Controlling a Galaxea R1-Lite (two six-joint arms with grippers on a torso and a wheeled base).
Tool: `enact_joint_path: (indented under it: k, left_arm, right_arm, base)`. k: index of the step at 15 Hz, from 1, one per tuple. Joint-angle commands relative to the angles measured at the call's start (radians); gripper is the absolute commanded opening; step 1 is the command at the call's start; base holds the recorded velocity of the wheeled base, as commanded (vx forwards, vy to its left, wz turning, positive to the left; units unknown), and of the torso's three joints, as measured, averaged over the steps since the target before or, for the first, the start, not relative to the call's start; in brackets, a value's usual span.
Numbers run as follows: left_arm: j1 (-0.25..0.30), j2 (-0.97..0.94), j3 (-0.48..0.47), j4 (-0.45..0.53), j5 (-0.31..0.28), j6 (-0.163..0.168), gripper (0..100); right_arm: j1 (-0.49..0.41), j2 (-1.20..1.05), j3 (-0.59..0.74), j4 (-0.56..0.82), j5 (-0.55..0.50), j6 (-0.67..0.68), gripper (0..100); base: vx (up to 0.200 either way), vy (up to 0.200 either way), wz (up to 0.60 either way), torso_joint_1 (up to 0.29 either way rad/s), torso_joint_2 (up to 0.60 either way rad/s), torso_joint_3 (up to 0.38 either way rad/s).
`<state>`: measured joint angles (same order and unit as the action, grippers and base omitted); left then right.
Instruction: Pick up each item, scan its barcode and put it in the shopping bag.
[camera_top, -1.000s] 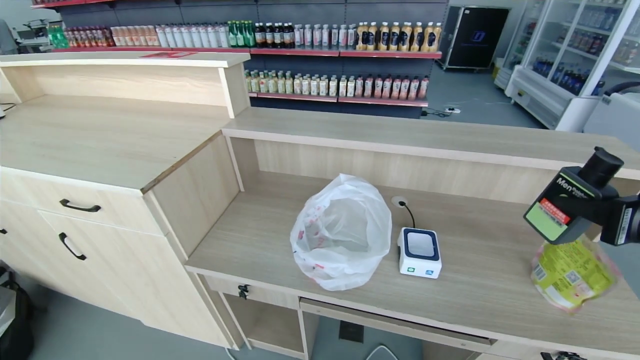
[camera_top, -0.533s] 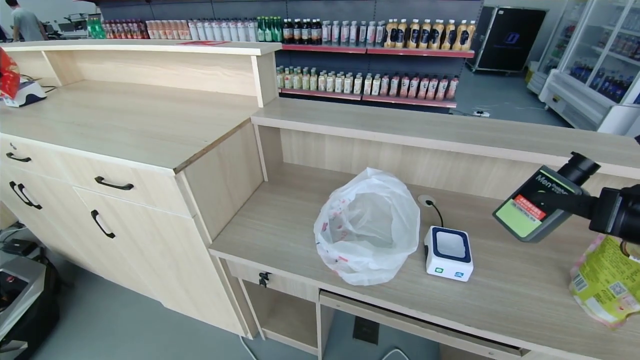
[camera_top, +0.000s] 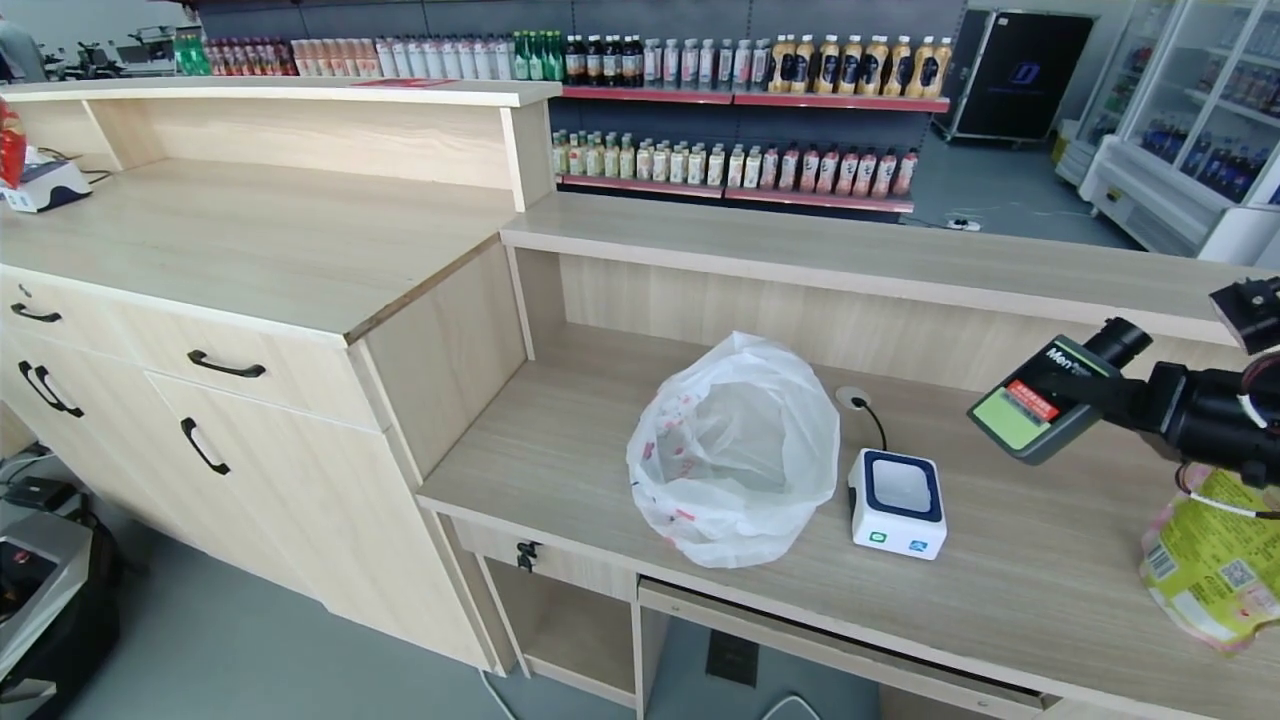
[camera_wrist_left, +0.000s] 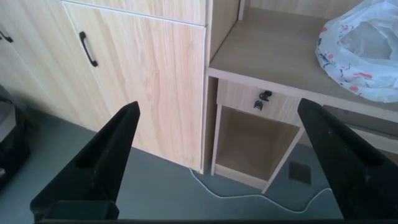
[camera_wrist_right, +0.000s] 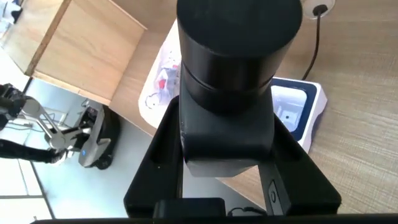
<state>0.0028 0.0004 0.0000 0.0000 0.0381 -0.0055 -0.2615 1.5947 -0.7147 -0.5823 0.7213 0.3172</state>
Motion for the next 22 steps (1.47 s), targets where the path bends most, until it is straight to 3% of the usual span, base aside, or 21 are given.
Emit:
enact_joint_path:
  k: [1,10,18,22]
  left_arm:
    - [0.000,0.000,0.000,0.000,0.000,-0.001,100]
    - [0.000,0.000,0.000,0.000,0.000,-0.001,100]
    - [0.000,0.000,0.000,0.000,0.000,-0.001,100]
    - [0.000,0.000,0.000,0.000,0.000,-0.001,100]
  right_arm:
    - [-0.007,0.091,-0.002,-0.021,0.003,-0.001,0]
    - [-0.050,0.077,0.109,-0.051,0.006,-0.053,0]
    - [-0.093,0.123,0.116,-0.083,0.043,-0.073,0]
    - [-0.120,0.162,0.121,-0.083,0.043,-0.167,0]
  base:
    - [0.000,0.000,0.00,0.000,0.00,0.000]
    - [0.000,0.000,0.00,0.000,0.00,0.000]
    - [0.000,0.000,0.00,0.000,0.00,0.000]
    - [0.000,0.000,0.00,0.000,0.00,0.000]
